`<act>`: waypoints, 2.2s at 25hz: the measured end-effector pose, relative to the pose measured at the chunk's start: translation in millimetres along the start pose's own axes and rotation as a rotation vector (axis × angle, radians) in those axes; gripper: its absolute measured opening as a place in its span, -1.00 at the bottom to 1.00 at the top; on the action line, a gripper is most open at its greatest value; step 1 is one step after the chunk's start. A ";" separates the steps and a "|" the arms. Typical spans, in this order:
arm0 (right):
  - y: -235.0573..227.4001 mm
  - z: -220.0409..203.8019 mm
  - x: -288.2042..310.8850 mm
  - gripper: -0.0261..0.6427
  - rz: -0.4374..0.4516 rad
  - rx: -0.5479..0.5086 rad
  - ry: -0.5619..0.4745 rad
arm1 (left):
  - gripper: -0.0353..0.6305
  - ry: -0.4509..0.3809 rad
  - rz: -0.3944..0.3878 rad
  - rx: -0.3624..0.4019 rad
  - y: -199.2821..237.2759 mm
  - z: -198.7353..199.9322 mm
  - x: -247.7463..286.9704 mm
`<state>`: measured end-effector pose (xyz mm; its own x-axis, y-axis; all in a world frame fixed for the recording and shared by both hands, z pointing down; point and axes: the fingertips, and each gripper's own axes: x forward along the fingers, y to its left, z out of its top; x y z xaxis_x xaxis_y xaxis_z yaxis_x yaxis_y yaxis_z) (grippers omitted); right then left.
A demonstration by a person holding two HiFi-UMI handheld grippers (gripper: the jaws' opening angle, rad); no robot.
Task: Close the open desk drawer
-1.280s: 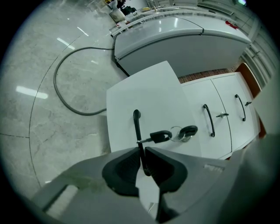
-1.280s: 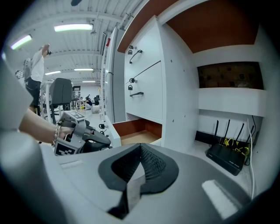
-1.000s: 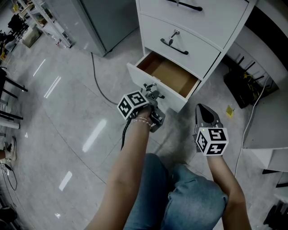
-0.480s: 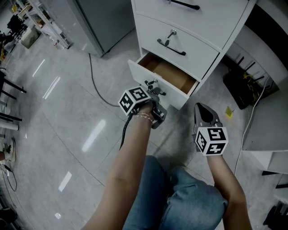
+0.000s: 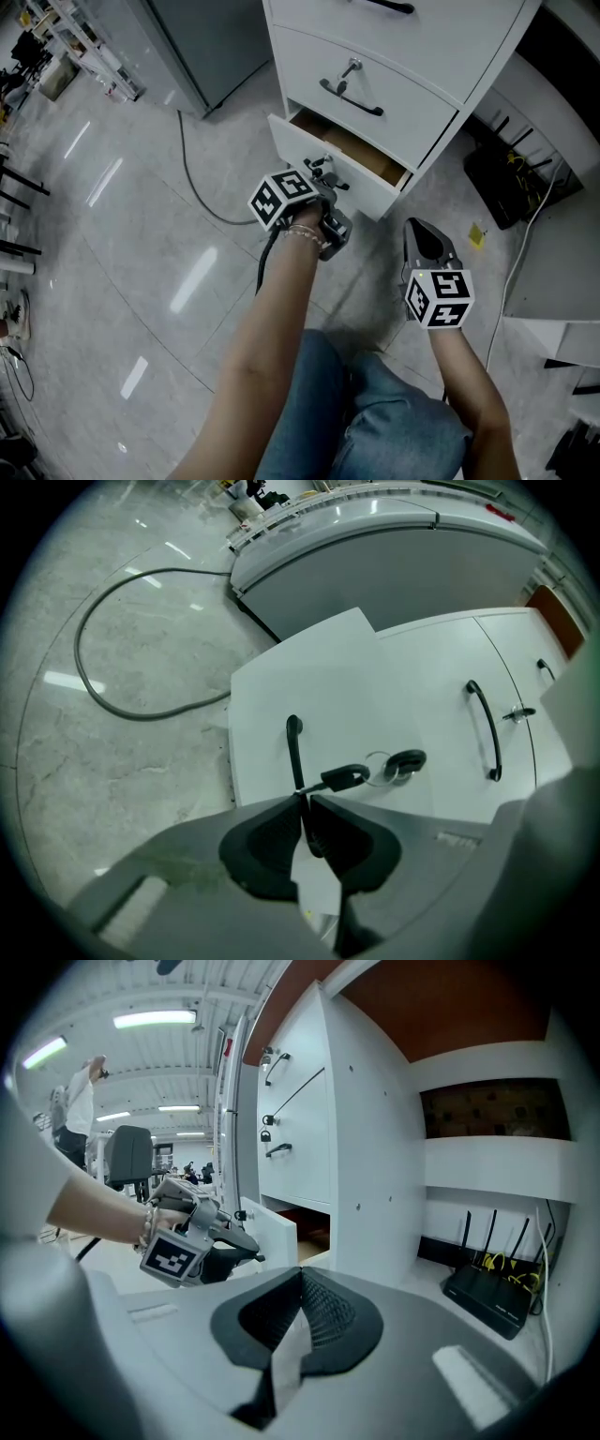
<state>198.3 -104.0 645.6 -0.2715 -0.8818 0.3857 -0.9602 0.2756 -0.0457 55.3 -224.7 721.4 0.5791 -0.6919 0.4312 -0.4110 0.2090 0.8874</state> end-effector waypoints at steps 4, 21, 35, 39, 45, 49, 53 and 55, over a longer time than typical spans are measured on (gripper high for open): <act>-7.3 -2.0 2.4 -0.93 -0.005 0.008 0.000 | -0.84 -0.001 0.005 0.002 -5.0 1.4 10.0; -21.8 -0.5 3.8 -0.93 -0.010 0.029 -0.015 | -0.84 -0.011 0.014 0.000 -16.3 2.9 34.1; -30.6 -7.5 -6.1 -0.93 -0.021 0.018 -0.009 | -0.84 -0.020 0.028 0.008 -22.8 4.9 48.3; -28.2 -12.7 -6.2 -0.93 -0.016 0.028 0.000 | -0.84 -0.019 0.017 0.007 -25.2 5.7 51.7; -21.3 -19.5 -13.8 -0.93 -0.016 0.029 0.011 | -0.84 0.000 0.031 0.008 -25.0 3.5 52.8; -19.5 -12.8 -19.6 -0.93 -0.024 0.023 -0.002 | -0.84 0.001 0.041 0.009 -25.8 5.3 55.2; -16.4 -5.8 -28.9 -0.93 -0.004 0.015 -0.017 | -0.82 -0.012 0.017 0.043 -27.0 5.6 54.8; -16.5 -4.6 -31.9 -0.93 0.002 0.009 -0.016 | -0.72 -0.022 -0.004 0.086 -29.5 3.9 52.0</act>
<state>223.1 -78.6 638.3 -0.2745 -0.8872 0.3708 -0.9601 0.2742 -0.0546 94.8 -269.6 717.1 0.5657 -0.7078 0.4232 -0.4680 0.1469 0.8714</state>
